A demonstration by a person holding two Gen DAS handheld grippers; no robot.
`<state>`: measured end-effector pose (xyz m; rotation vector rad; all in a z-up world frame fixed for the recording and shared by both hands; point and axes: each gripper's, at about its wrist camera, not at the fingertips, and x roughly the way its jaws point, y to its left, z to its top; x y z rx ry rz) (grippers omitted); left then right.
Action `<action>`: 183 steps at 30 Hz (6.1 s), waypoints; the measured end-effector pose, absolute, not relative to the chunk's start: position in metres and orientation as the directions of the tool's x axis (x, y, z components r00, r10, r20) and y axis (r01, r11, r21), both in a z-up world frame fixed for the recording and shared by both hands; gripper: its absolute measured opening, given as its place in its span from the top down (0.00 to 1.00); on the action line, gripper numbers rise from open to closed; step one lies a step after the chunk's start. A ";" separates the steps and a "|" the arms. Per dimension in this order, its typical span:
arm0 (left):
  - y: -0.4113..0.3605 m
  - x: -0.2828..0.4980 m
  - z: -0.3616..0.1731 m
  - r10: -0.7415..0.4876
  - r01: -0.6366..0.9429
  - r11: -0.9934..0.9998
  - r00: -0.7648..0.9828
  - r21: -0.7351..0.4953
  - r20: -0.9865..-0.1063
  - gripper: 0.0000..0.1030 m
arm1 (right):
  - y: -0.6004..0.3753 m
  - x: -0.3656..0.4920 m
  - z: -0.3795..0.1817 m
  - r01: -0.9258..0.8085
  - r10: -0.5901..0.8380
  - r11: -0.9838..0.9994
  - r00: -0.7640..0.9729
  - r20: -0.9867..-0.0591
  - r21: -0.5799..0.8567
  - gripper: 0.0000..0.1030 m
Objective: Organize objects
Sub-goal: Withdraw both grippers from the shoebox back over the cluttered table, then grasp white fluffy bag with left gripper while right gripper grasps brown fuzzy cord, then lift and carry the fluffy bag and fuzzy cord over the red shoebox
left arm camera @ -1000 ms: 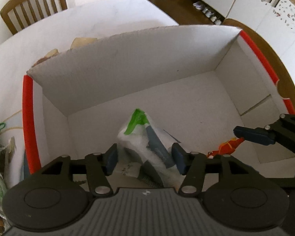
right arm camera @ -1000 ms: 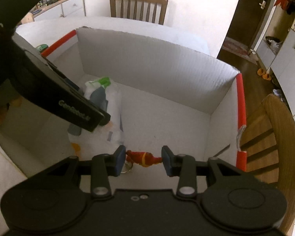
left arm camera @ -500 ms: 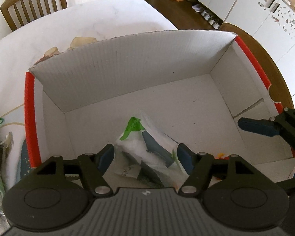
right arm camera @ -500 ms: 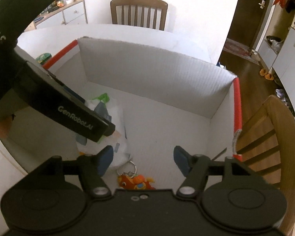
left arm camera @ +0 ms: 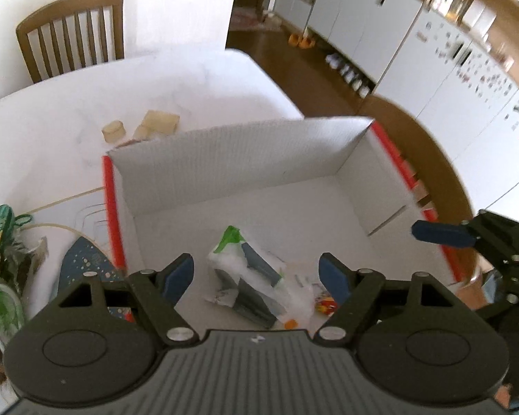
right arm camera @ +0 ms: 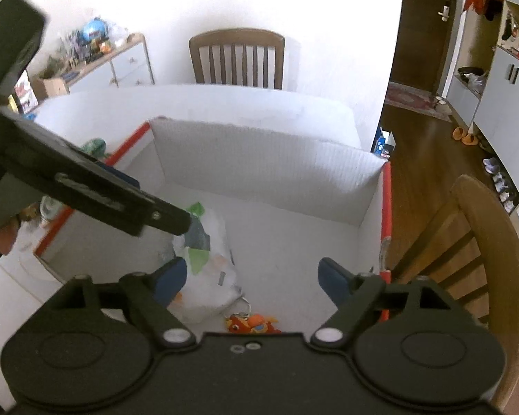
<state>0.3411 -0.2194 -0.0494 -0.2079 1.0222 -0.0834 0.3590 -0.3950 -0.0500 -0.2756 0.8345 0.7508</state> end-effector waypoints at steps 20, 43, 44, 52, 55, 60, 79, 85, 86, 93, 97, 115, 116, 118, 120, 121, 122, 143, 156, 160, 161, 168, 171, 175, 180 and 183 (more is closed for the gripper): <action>-0.129 0.195 0.028 -0.091 -0.125 0.953 0.754 -0.277 -0.651 0.16 | -0.346 0.284 0.013 -0.760 0.647 0.638 0.441 -0.622 0.125 0.03; -0.003 0.066 0.010 0.102 -0.214 0.968 0.816 -0.134 -0.570 0.00 | -0.212 0.183 0.013 -0.816 0.661 0.568 0.372 -0.652 0.111 0.03; 0.001 0.065 0.008 0.097 -0.209 0.969 0.815 -0.134 -0.571 0.00 | -0.208 0.181 0.011 -0.813 0.658 0.572 0.372 -0.655 0.113 0.03; 0.028 0.061 -0.009 0.080 -0.172 0.979 0.811 -0.106 -0.579 0.00 | -0.180 0.175 -0.006 -0.782 0.629 0.611 0.385 -0.676 0.123 0.03; 0.037 0.064 -0.019 0.078 -0.165 0.981 0.810 -0.099 -0.581 0.00 | -0.170 0.176 -0.016 -0.763 0.615 0.633 0.392 -0.685 0.131 0.03; 0.055 0.071 -0.043 0.093 -0.173 0.982 0.796 -0.078 -0.597 0.00 | -0.153 0.179 -0.032 -0.732 0.590 0.669 0.415 -0.692 0.130 0.03; 0.109 0.127 -0.140 0.105 -0.169 0.985 0.695 -0.019 -0.712 0.00 | -0.080 0.199 -0.087 -0.753 0.508 0.655 0.375 -0.776 0.065 0.24; 0.114 0.136 -0.150 0.054 -0.126 0.991 0.710 -0.051 -0.702 0.01 | -0.060 0.199 -0.099 -0.790 0.498 0.611 0.340 -0.798 0.044 0.38; 0.114 0.137 -0.150 0.050 -0.118 0.992 0.713 -0.050 -0.699 0.01 | -0.058 0.199 -0.100 -0.794 0.498 0.607 0.338 -0.798 0.043 0.41; 0.116 0.144 -0.155 0.015 -0.089 0.994 0.711 -0.068 -0.703 0.15 | -0.044 0.203 -0.104 -0.804 0.498 0.594 0.330 -0.802 0.038 0.62; 0.115 0.144 -0.155 -0.017 -0.061 0.994 0.712 -0.086 -0.702 0.31 | -0.045 0.204 -0.107 -0.798 0.487 0.602 0.324 -0.811 0.043 0.66; 0.111 0.143 -0.154 -0.037 -0.046 0.994 0.717 -0.101 -0.696 0.52 | -0.061 0.187 -0.130 -0.792 0.425 0.606 0.241 -0.872 0.077 0.63; 0.110 0.143 -0.154 -0.035 -0.049 0.994 0.717 -0.100 -0.696 0.53 | -0.061 0.186 -0.132 -0.795 0.416 0.603 0.242 -0.877 0.066 0.63; 0.111 0.142 -0.154 -0.028 -0.057 0.994 0.711 -0.098 -0.703 0.70 | -0.062 0.184 -0.135 -0.802 0.409 0.595 0.244 -0.879 0.055 0.65; 0.112 0.140 -0.155 -0.021 -0.071 0.992 0.705 -0.100 -0.709 0.76 | -0.064 0.184 -0.136 -0.803 0.405 0.594 0.246 -0.880 0.048 0.73; 0.114 0.139 -0.155 -0.026 -0.076 0.991 0.705 -0.112 -0.709 0.76 | -0.065 0.184 -0.136 -0.804 0.406 0.593 0.249 -0.879 0.046 0.74; 0.116 0.137 -0.155 -0.027 -0.081 0.990 0.704 -0.119 -0.709 0.78 | -0.066 0.184 -0.135 -0.805 0.407 0.592 0.249 -0.879 0.046 0.77; 0.109 0.130 -0.149 0.071 -0.094 0.996 0.726 0.003 -0.684 0.30 | -0.105 0.171 -0.125 -0.781 0.436 0.619 0.260 -0.862 0.078 0.91; 0.107 0.149 -0.159 0.014 0.000 1.000 0.715 0.019 -0.699 0.59 | -0.120 0.170 -0.121 -0.755 0.427 0.651 0.284 -0.858 0.074 0.91; 0.106 0.144 -0.157 0.015 -0.015 1.000 0.713 0.007 -0.701 0.62 | -0.125 0.170 -0.117 -0.745 0.437 0.661 0.294 -0.850 0.083 0.91; 0.106 0.142 -0.157 0.020 -0.021 1.000 0.712 0.007 -0.702 0.62 | -0.127 0.170 -0.115 -0.743 0.443 0.663 0.296 -0.846 0.088 0.92; 0.113 0.110 -0.146 0.050 -0.116 0.992 0.700 -0.043 -0.712 0.64 | -0.146 0.175 -0.092 -0.714 0.501 0.686 0.319 -0.805 0.144 0.93; 0.114 0.095 -0.137 0.063 -0.148 0.987 0.699 -0.057 -0.712 0.64 | -0.154 0.177 -0.083 -0.702 0.524 0.691 0.320 -0.789 0.174 0.93; 0.109 0.083 -0.115 0.053 -0.154 0.985 0.706 -0.081 -0.706 0.64 | -0.165 0.181 -0.066 -0.693 0.558 0.690 0.326 -0.763 0.209 0.93; 0.084 0.082 -0.082 0.020 -0.106 0.991 0.736 -0.086 -0.677 0.64 | -0.180 0.187 -0.041 -0.697 0.601 0.681 0.356 -0.716 0.225 0.93; 0.065 0.088 -0.064 0.002 -0.079 0.993 0.750 -0.087 -0.661 0.64 | -0.191 0.193 -0.025 -0.704 0.624 0.674 0.380 -0.682 0.224 0.93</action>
